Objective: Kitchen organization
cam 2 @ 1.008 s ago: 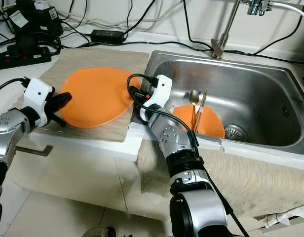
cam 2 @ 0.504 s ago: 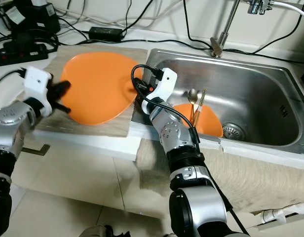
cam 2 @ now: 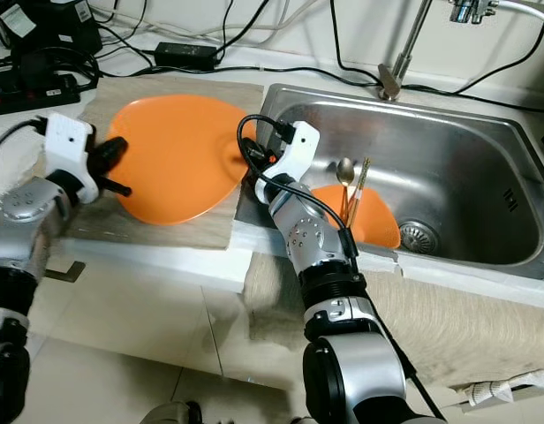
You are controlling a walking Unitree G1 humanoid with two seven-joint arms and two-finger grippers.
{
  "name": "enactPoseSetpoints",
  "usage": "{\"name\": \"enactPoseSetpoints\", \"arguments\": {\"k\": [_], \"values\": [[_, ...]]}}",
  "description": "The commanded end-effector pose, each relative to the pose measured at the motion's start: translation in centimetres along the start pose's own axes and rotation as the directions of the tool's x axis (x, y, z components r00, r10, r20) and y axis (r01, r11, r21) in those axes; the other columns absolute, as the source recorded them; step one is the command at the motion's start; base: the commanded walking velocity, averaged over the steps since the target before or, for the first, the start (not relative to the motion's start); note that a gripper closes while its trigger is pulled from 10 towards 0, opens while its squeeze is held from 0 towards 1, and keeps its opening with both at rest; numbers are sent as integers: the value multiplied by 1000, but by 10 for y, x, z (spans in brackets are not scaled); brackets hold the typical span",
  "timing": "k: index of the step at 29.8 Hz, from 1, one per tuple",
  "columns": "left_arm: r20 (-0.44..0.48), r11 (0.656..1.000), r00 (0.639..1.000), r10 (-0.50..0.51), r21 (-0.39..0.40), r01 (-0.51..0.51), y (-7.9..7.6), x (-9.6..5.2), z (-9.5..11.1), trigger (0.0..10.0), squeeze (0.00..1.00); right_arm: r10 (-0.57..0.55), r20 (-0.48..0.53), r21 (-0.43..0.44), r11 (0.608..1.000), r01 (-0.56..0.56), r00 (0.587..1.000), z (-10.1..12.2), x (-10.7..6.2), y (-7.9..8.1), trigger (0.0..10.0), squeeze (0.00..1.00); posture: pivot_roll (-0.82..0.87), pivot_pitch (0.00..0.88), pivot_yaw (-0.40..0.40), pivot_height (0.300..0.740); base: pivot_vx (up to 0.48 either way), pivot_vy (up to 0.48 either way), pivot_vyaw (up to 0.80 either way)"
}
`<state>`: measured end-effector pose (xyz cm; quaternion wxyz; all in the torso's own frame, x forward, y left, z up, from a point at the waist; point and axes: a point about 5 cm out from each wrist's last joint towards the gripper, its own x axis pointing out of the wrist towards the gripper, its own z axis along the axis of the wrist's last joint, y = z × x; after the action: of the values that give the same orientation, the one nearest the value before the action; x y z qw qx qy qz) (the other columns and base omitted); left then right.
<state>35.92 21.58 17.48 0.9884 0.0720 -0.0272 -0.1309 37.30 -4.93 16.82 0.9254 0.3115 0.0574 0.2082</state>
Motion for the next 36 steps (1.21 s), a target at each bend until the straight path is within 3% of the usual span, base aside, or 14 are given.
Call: {"name": "enactPoseSetpoints", "arguments": {"k": [1, 5, 13, 20, 22, 27, 31, 36], "values": [[65, 999, 997, 38, -27, -36, 0, -1, 12, 10000, 0, 9, -49, -33, 999, -10, 999, -17, 5, 15, 0, 0, 89, 50, -17, 740, 0, 0, 0], [117, 993, 990, 80, -92, -69, -14, -4, 15, 10000, 0, -11, -32, -103, 995, 8, 999, -16, 4, 10, 0, 0, 94, 48, -20, 740, 0, 0, 0], [105, 981, 984, 144, -144, -128, -19, -8, 12, 10000, 0, -35, 31, -275, 961, 42, 999, -11, 0, 5, 0, 0, 95, 42, -20, 740, 0, 0, 0], [88, 972, 983, 160, -188, -142, -24, -8, 13, 10000, 0, -52, 29, -273, 960, 57, 998, -15, -2, 0, 0, 0, 91, 33, -14, 740, 0, 0, 0], [75, 977, 994, 76, -202, -60, -43, -12, 12, 10000, 0, -55, 29, -283, 957, 61, 998, -16, -4, -2, 0, 0, 89, 31, -11, 740, 0, 0, 0], [68, 980, 996, -55, -189, 68, -57, -18, 17, 10000, 0, -68, 30, -292, 954, 74, 997, -18, -5, -6, 0, 0, 96, 26, -4, 740, 0, 0, 0], [66, 957, 987, -149, -242, 160, -60, -27, 28, 10000, 0, -83, 32, -303, 949, 89, 996, -16, -4, -12, 0, 0, 103, 23, 0, 740, 0, 0, 0], [52, 933, 956, -289, -210, 293, -63, -44, 37, 10000, 0, -127, 58, -343, 929, 140, 990, -1, -3, -28, 0, 0, 118, 21, 2, 740, 0, 0, 0]]}}
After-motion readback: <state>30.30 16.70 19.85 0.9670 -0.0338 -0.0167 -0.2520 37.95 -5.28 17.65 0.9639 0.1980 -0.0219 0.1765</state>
